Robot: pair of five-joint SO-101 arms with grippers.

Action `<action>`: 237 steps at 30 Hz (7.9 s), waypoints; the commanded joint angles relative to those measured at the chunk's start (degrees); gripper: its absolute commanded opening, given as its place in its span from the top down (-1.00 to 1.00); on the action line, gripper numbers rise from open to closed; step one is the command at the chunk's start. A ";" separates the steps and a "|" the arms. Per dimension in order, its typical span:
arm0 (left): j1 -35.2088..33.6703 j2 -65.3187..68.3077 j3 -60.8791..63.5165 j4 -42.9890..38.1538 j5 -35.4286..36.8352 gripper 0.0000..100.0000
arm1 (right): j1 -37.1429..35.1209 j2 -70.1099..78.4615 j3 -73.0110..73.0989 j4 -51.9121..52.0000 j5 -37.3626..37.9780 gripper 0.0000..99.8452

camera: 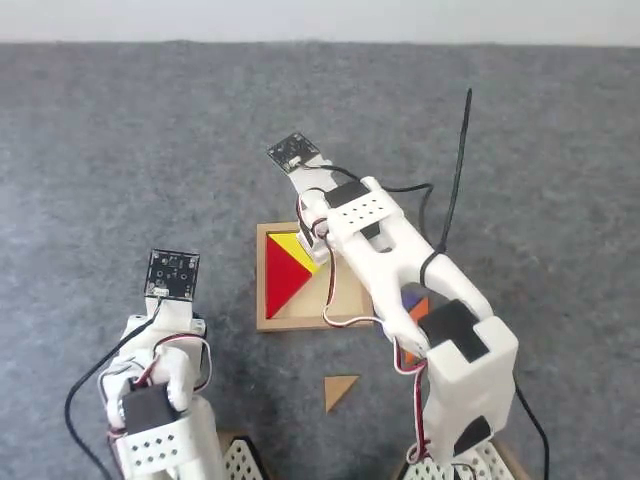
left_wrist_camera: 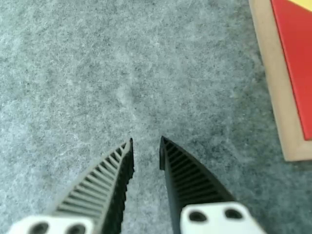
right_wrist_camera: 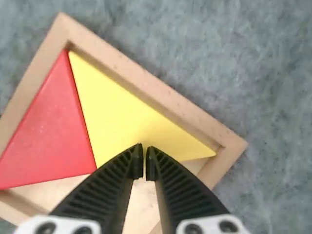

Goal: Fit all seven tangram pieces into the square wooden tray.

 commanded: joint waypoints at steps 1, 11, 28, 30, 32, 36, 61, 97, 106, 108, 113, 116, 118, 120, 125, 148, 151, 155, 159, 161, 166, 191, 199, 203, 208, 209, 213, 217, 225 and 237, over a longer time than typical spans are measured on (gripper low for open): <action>0.18 -0.62 -0.48 0.35 0.35 0.83 | 0.75 -11.65 -0.35 3.56 7.56 0.96; 0.18 -0.62 -0.48 0.35 0.35 0.83 | 4.79 -61.23 40.44 -7.87 12.66 0.96; 0.18 -0.62 -0.48 0.35 0.35 0.83 | 4.26 -51.21 45.01 -10.95 5.19 0.96; 0.18 -0.62 -0.48 0.35 0.35 0.83 | 3.12 -50.51 44.04 -9.71 5.80 0.96; 0.18 -0.62 -0.48 0.35 0.35 0.83 | 2.68 -50.51 43.43 -8.04 5.63 0.96; 0.18 -0.62 -0.48 0.35 0.35 0.83 | 6.81 -51.56 39.82 -3.74 4.84 0.96; 0.18 -0.62 -0.48 0.35 0.35 0.83 | 30.90 -60.97 41.58 11.56 28.31 0.96; 0.18 -0.62 -0.48 0.35 0.35 0.83 | 6.64 -40.92 51.34 -4.35 61.45 0.26; 0.18 -0.62 -0.48 0.35 0.35 0.83 | 8.92 -33.89 49.58 -10.51 57.58 0.26; 0.18 -0.62 -0.48 0.35 0.35 0.83 | 9.10 -33.89 49.49 -13.49 53.63 0.26; 0.18 -0.62 -0.48 0.35 0.35 0.83 | 9.10 -33.98 48.26 -15.16 41.41 0.42; 0.18 -0.62 -0.48 0.35 0.35 0.83 | 9.19 -33.98 47.03 -14.11 35.96 0.60; 0.18 -0.62 -0.48 0.35 0.35 0.83 | 9.36 -33.89 45.36 -12.35 32.18 0.70; 0.18 -0.62 -0.48 0.35 0.35 0.83 | 10.86 -33.89 43.60 -9.89 28.04 0.79; 0.18 -0.62 -0.48 0.35 0.35 0.83 | 18.15 -33.89 39.65 -5.93 16.97 0.95; 0.18 -0.62 -0.48 0.35 0.35 0.83 | 7.60 -30.90 32.26 -1.10 32.00 0.42; 0.18 -0.62 -0.48 0.35 0.35 0.83 | 6.29 -26.77 31.91 -2.42 32.88 0.42; 0.18 -0.62 -0.48 0.35 0.35 0.83 | 5.93 -22.55 31.21 -4.53 34.64 0.42; 0.18 -0.62 -0.48 0.35 0.35 0.83 | 8.40 -19.47 27.43 -5.05 34.20 0.42; 0.18 -0.62 -0.48 0.35 0.35 0.83 | 9.54 -17.63 25.93 -6.90 34.46 0.42; 0.18 -0.62 -0.48 0.35 0.35 0.83 | 9.01 -13.23 22.95 -6.55 34.64 0.42; 0.18 -0.62 -0.48 0.35 0.35 0.83 | 10.15 -7.43 17.49 1.45 25.58 0.42; 0.18 -0.62 -0.48 0.35 0.35 0.83 | 10.15 -7.43 17.32 1.45 25.58 0.71; 0.18 -0.62 -0.48 0.35 0.35 0.83 | 11.03 -7.43 17.23 1.45 25.49 0.75; 0.18 -0.62 -0.48 0.35 0.35 0.83 | 12.53 -7.52 17.14 1.45 24.18 0.75; 0.18 -0.62 -0.48 0.35 0.35 0.83 | 12.53 -7.52 17.14 1.45 24.00 0.75; 0.18 -0.62 -0.48 0.35 0.35 0.83 | 12.62 -7.96 17.14 1.54 24.00 0.75; 0.18 -0.62 -0.48 0.35 0.35 0.83 | 13.93 -11.21 17.85 2.68 23.91 0.75; 0.18 -0.62 -0.48 0.35 0.35 0.83 | 19.47 -21.76 19.16 5.76 19.96 0.75; 0.18 -0.62 -0.48 0.35 0.35 0.83 | 2.59 -27.30 18.55 7.87 5.45 0.75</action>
